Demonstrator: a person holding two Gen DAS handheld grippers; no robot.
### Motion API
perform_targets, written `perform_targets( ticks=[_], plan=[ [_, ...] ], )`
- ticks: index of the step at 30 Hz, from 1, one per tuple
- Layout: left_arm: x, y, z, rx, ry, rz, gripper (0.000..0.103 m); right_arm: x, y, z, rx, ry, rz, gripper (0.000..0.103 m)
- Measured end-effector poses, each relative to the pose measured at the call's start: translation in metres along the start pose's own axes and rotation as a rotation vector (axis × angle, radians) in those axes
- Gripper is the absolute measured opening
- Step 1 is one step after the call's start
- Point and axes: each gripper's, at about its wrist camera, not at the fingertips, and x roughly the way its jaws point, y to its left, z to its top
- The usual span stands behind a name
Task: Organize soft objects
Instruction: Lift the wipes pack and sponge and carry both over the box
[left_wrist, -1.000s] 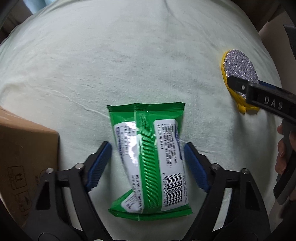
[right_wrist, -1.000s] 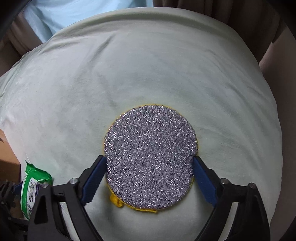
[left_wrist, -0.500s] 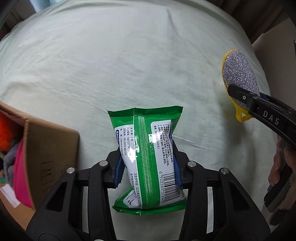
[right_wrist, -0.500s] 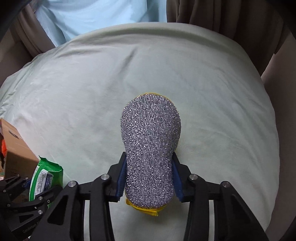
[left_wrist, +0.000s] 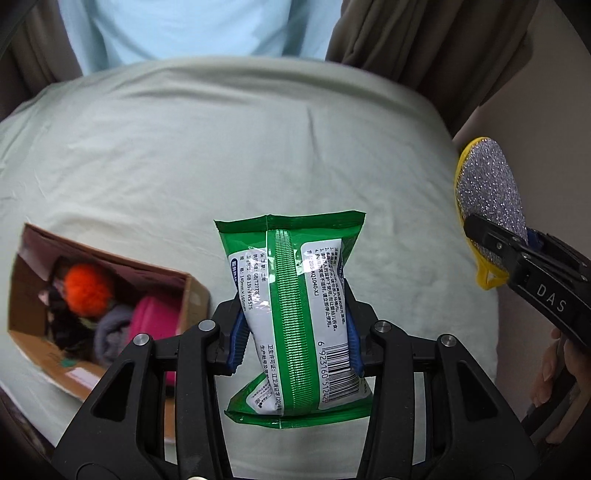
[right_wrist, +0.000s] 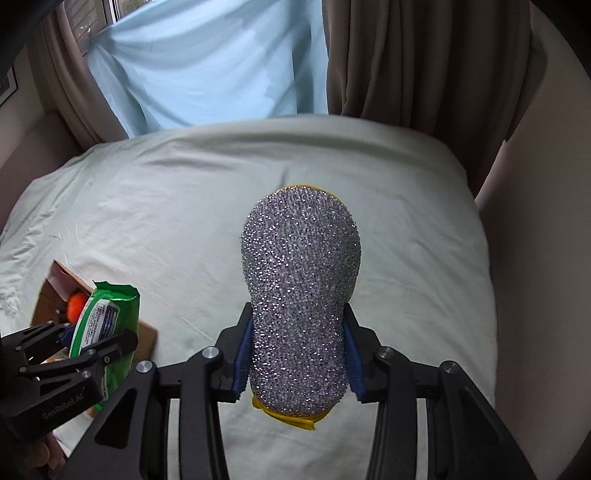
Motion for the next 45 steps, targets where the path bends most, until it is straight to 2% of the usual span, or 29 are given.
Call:
perform_targets(
  ticks=[8,10,15,19,23,34,39,45],
  plan=[
    [-0.092,0.03,0.008,0.005,-0.072,0.0,0.039,-0.081,0.046,0.021,0.049,-0.058,0.016,0.039],
    [-0.11,0.043,0.008,0.003,-0.081,0.011,0.039,-0.085,0.065,0.028,0.037,-0.049,0.01,0.039],
    [-0.143,0.092,0.002,-0.039,-0.073,0.011,0.039,-0.111,0.121,0.017,0.035,-0.049,0.016,0.039],
    [-0.154,0.139,-0.003,-0.018,-0.07,0.03,0.039,-0.112,0.162,0.006,0.082,-0.026,0.065,0.039],
    [-0.151,0.185,-0.01,0.03,-0.046,0.056,0.039,-0.098,0.201,0.003,0.122,-0.001,0.102,0.039],
    [-0.108,0.3,-0.014,0.042,0.098,0.026,0.039,-0.017,0.294,-0.003,0.265,0.157,0.162,0.039],
    [-0.074,0.33,-0.009,0.053,0.162,-0.008,0.039,0.022,0.32,-0.005,0.362,0.218,0.178,0.039],
    [-0.032,0.349,-0.007,0.067,0.214,-0.036,0.039,0.062,0.339,-0.017,0.409,0.274,0.168,0.039]
  ],
)
